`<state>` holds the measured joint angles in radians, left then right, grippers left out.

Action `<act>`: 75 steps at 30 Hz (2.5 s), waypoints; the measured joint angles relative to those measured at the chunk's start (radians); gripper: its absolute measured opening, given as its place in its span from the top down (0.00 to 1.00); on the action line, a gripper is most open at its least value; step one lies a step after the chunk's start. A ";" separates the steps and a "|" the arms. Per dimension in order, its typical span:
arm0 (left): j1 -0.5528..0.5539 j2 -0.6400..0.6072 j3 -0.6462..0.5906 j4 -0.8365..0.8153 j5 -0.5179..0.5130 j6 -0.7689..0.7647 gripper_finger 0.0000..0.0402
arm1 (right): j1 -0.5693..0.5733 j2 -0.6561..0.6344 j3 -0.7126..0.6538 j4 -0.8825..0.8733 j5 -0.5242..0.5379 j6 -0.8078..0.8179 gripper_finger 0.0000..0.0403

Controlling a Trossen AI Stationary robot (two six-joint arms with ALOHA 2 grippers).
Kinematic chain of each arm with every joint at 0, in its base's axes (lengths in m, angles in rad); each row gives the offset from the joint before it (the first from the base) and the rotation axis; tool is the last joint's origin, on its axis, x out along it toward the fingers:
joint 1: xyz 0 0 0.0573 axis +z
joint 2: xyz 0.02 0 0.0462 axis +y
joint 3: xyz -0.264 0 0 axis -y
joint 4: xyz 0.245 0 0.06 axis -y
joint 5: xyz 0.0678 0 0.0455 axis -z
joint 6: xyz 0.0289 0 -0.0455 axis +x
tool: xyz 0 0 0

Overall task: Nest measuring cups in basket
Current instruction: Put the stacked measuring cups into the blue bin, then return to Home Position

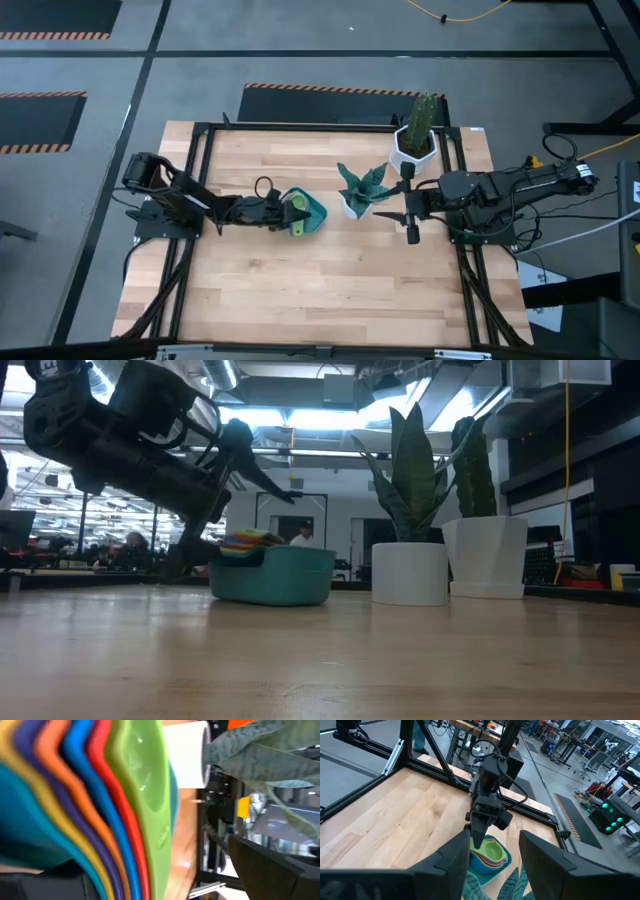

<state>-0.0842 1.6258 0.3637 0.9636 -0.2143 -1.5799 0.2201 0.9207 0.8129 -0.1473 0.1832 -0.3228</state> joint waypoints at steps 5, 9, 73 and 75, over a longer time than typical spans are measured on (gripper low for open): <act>0.004 -0.055 0.000 -0.105 0.026 0.000 0.16 | 0.000 0.000 0.000 0.000 0.000 0.000 0.56; 0.004 -0.099 0.000 -0.173 0.027 0.000 0.16 | 0.000 0.000 0.000 0.000 0.000 0.000 0.56; -0.022 -0.757 0.000 -0.662 0.100 0.438 0.16 | 0.000 0.000 0.000 0.000 0.000 0.000 0.56; -0.021 -0.757 0.000 -0.640 0.089 0.461 0.16 | 0.000 0.000 0.000 0.000 0.000 0.000 0.56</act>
<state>-0.1055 0.8684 0.3637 0.3233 -0.1256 -1.1190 0.2202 0.9207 0.8130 -0.1474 0.1829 -0.3227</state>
